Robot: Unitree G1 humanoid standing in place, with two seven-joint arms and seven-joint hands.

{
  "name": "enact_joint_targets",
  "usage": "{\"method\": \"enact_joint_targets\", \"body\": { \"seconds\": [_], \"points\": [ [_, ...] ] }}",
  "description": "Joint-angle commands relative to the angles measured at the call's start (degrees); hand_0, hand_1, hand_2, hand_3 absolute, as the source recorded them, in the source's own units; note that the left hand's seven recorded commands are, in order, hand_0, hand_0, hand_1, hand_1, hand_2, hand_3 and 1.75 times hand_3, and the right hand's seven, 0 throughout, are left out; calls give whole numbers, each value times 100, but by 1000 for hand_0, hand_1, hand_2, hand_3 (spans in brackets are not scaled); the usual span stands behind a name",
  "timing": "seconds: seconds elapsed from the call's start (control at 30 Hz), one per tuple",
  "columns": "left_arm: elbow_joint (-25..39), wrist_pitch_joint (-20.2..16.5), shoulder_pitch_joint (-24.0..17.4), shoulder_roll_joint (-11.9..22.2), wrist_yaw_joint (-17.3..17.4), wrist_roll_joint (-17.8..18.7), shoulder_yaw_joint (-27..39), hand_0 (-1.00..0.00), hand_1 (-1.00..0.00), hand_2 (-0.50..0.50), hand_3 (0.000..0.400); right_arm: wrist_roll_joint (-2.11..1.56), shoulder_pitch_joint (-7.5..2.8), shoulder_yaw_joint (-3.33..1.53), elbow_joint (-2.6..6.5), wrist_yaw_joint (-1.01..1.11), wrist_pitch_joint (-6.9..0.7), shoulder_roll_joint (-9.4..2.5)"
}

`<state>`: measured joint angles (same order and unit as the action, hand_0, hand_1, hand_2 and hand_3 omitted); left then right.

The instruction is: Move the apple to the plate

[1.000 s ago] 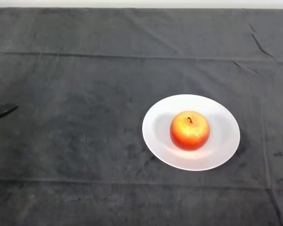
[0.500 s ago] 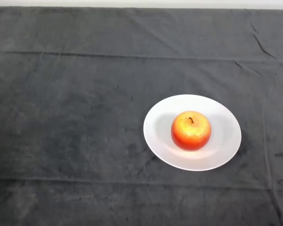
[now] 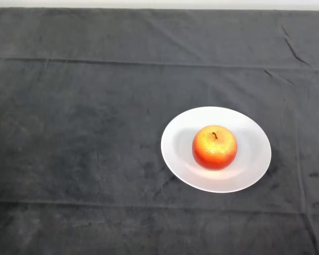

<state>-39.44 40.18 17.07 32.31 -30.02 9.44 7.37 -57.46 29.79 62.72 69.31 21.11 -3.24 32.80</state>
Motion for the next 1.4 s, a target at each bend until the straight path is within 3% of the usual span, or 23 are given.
{"method": "enact_joint_targets", "body": {
  "seconds": [0.03, 1.4],
  "points": [
    [-288, 78, 85, -57, 31, -133, 259, 0, 0, 0, 0, -102, -72, 5, -220, -18, -3, 1],
    [-322, 31, 147, -284, 270, -530, 667, 0, 0, 0, 0, -102, -74, 3, -227, -22, -4, -2]
  ]
}}
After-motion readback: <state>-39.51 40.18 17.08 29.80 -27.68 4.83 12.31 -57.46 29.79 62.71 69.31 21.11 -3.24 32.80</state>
